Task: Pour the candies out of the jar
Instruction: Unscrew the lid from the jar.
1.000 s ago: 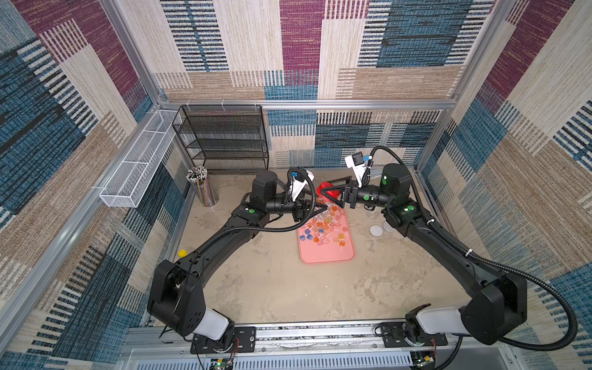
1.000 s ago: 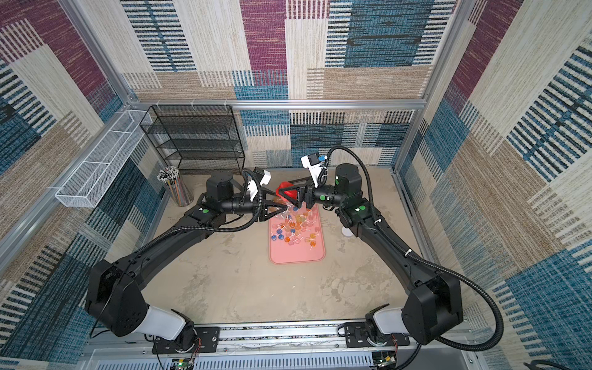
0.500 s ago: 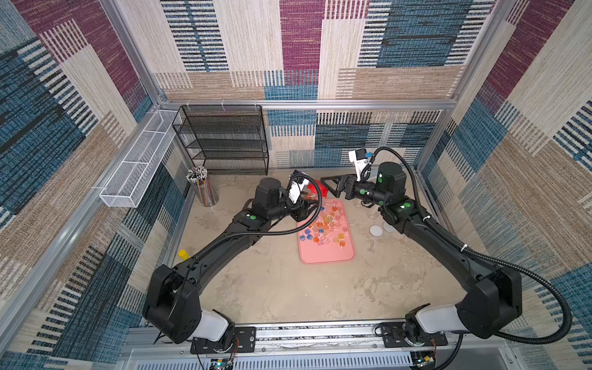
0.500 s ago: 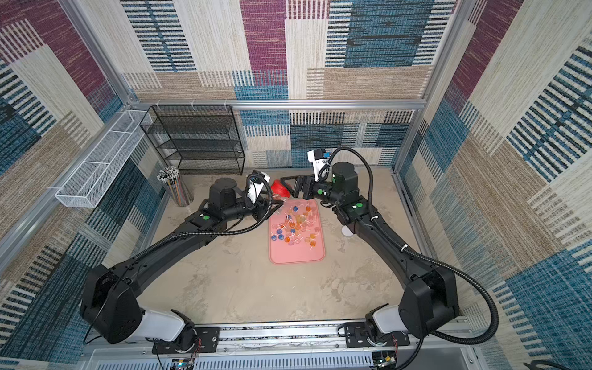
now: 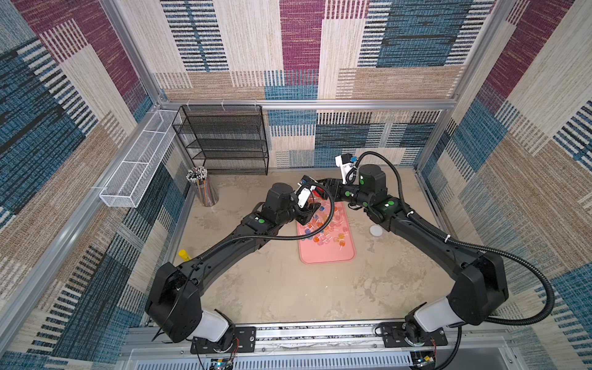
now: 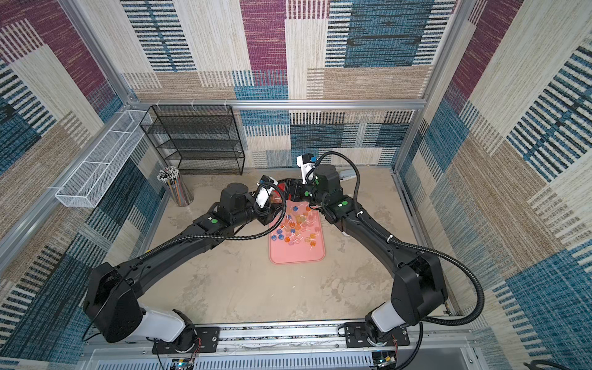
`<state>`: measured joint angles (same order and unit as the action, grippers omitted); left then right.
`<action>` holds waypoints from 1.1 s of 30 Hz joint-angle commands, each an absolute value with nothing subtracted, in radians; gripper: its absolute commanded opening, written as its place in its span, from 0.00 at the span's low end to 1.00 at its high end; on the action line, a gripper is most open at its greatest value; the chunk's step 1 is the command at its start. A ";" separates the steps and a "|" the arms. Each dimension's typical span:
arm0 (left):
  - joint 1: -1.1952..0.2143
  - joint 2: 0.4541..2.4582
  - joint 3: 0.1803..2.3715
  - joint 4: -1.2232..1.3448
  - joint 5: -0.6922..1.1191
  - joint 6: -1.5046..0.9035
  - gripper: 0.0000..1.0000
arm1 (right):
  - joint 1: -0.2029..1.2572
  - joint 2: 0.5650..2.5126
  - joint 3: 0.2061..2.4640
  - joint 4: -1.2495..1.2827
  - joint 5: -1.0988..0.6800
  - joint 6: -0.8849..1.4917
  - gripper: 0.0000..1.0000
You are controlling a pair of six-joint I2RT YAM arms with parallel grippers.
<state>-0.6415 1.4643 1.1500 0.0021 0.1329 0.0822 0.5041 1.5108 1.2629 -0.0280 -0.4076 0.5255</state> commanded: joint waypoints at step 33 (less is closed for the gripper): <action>-0.538 1.432 1.161 0.114 0.602 0.042 0.00 | 0.426 1.417 1.200 0.119 -0.746 0.427 0.47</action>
<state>-0.5690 1.4471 1.1507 0.0345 0.3477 0.0963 0.4484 1.4494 1.2098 -0.0032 -0.5621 0.4820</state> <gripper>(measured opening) 0.533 0.668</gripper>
